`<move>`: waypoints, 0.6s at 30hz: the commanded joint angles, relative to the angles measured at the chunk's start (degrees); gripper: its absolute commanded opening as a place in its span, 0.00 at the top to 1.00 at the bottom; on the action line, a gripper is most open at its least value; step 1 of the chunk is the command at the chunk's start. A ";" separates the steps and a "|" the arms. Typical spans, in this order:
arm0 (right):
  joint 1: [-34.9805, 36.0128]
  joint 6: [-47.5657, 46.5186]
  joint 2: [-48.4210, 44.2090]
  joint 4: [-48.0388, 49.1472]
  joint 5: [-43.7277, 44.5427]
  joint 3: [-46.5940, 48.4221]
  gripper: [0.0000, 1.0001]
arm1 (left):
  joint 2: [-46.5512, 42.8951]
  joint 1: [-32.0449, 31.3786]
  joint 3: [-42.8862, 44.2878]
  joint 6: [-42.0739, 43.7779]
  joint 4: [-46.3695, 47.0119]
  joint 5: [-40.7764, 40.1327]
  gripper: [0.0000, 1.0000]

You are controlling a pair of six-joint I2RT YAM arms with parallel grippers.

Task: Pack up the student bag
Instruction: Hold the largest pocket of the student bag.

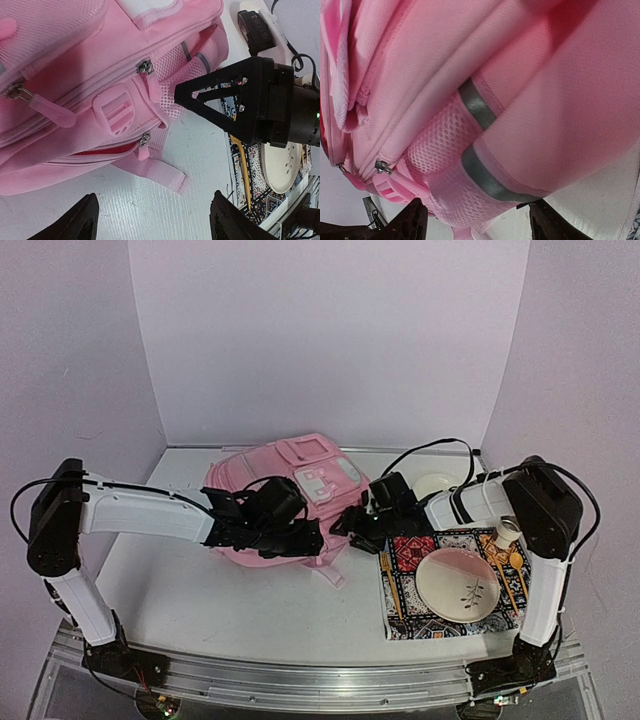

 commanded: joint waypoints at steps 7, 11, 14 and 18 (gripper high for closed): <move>-0.13 3.73 1.79 3.84 -1.21 0.57 0.37 | 6.78 -1.79 0.15 -2.91 6.26 -2.89 0.30; -0.13 3.61 1.78 6.07 -2.19 1.97 0.56 | 8.16 -1.82 0.15 -2.95 7.19 -4.79 0.37; -0.13 3.71 0.77 7.13 -3.17 2.04 0.69 | 9.52 -1.80 0.40 -3.41 7.54 -5.69 0.42; -0.05 4.38 -0.26 7.95 -3.89 1.58 0.83 | 10.41 -1.77 0.36 -4.96 8.73 -7.11 0.48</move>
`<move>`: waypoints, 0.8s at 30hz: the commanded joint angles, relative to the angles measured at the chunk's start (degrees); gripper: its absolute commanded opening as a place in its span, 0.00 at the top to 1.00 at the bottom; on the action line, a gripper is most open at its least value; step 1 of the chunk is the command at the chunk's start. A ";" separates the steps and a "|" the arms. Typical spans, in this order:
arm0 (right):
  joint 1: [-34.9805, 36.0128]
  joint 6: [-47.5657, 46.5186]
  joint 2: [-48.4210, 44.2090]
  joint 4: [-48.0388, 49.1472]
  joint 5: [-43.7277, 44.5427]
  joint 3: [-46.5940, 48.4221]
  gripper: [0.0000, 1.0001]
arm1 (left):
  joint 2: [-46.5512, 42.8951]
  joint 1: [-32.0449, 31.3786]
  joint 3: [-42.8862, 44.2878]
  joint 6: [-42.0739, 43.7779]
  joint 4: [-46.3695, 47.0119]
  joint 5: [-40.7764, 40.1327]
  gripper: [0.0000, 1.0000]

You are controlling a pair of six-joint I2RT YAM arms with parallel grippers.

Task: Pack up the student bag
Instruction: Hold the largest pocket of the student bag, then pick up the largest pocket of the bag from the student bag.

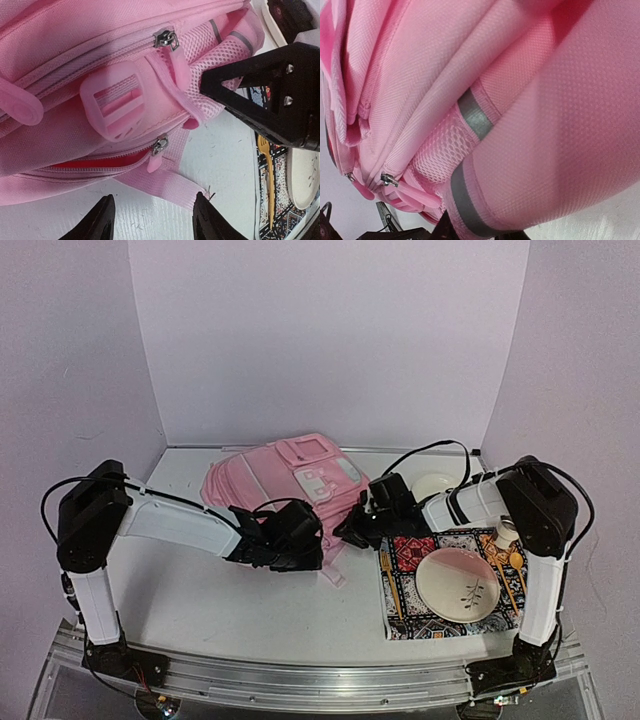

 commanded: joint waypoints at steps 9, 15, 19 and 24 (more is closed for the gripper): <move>0.39 2.25 -2.55 5.06 -3.10 0.80 0.91 | 4.74 0.04 2.31 -2.89 7.05 -1.81 0.53; 0.83 2.41 -2.59 5.39 -3.70 0.85 0.92 | 6.25 0.72 1.16 -3.68 11.47 -1.77 0.59; 1.07 2.63 -2.60 5.55 -4.19 0.77 0.92 | 6.35 1.52 -0.41 -3.64 16.01 -1.73 0.60; 1.07 2.91 -2.68 5.81 -4.76 0.77 0.92 | 7.40 2.31 -1.23 -3.06 19.08 -2.00 0.60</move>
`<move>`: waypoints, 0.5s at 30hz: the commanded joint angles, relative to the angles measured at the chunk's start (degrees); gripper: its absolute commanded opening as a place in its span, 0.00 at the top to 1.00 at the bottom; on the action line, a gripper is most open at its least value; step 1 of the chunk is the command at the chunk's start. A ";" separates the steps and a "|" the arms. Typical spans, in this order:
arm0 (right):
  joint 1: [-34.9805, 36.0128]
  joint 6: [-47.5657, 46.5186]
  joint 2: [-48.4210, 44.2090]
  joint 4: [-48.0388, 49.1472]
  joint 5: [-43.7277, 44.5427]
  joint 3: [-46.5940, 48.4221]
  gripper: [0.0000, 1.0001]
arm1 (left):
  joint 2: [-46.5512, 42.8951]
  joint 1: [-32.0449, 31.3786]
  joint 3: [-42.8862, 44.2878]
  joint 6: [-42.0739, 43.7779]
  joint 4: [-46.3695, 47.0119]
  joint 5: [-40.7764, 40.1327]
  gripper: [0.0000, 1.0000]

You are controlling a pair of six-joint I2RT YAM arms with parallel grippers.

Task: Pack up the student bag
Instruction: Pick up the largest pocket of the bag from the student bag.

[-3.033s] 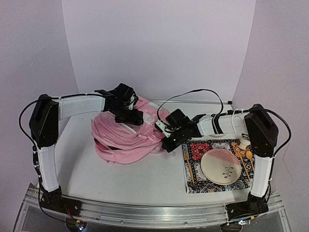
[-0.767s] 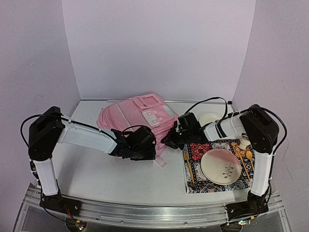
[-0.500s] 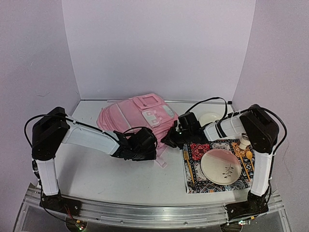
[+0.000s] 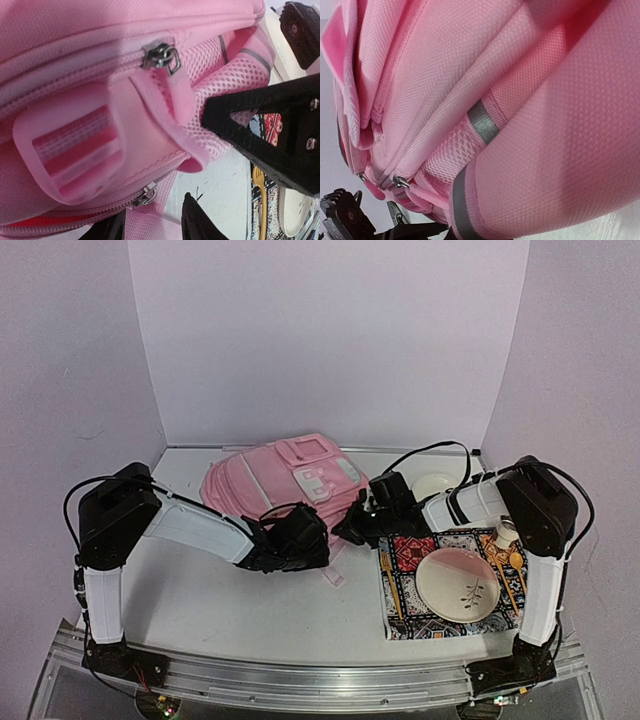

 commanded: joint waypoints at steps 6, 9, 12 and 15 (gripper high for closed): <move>1.03 0.37 -2.77 3.47 -3.50 0.97 0.93 | 2.06 1.36 -1.67 -0.88 6.69 -0.81 0.60; 1.04 0.50 -2.70 3.58 -3.70 1.11 0.93 | 2.49 1.41 -2.54 -1.78 7.06 -1.39 0.64; 1.05 0.70 -2.44 3.75 -4.00 1.40 0.94 | 3.05 1.37 -3.12 -2.88 7.40 -1.78 0.71; 1.05 0.72 -2.21 3.82 -4.17 1.79 0.94 | 3.03 1.35 -4.00 -2.93 8.97 -2.24 0.73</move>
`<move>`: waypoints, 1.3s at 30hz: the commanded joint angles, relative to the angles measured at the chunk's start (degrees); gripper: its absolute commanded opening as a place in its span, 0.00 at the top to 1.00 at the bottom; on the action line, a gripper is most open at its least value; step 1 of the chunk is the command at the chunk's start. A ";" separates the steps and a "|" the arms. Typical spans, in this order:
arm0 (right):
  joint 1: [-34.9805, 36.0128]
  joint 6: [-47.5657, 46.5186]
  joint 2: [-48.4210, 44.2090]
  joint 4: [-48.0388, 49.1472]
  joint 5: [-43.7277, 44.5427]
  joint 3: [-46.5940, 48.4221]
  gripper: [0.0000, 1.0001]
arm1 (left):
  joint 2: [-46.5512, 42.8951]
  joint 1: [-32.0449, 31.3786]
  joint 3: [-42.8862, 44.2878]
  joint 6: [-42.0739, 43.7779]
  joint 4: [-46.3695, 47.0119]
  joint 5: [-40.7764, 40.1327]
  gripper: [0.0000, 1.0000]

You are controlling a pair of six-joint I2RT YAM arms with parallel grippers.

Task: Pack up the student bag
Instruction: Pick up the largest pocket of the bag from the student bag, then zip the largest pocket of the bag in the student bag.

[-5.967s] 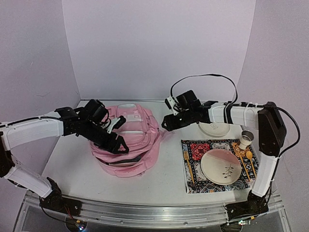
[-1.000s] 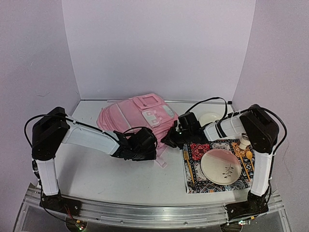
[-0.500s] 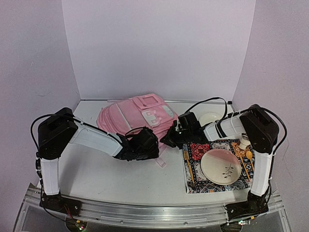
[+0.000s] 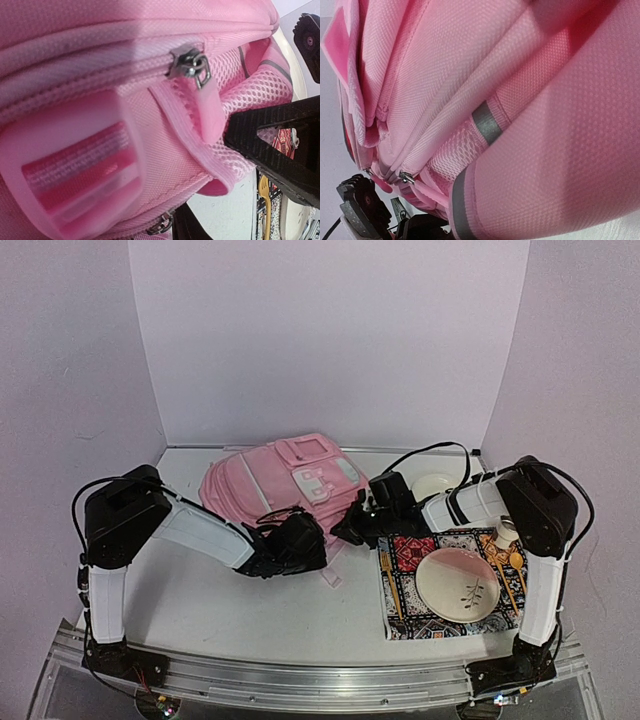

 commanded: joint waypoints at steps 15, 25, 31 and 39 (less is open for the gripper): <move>0.27 -2.03 -1.88 2.77 -0.95 2.99 0.99 | -8.25 0.72 -12.40 0.67 6.79 -0.96 1.00; -4.58 -7.49 -2.16 -3.82 0.78 5.64 1.00 | -20.43 1.32 -21.31 1.62 -3.73 -6.06 1.00; -9.00 -10.95 -1.04 -6.72 0.73 8.05 1.00 | -26.21 2.48 -24.47 2.61 -13.54 -7.59 1.00; -14.34 -16.79 4.05 -13.76 2.60 16.95 1.00 | -40.08 8.82 -31.25 5.39 -19.90 -4.96 1.00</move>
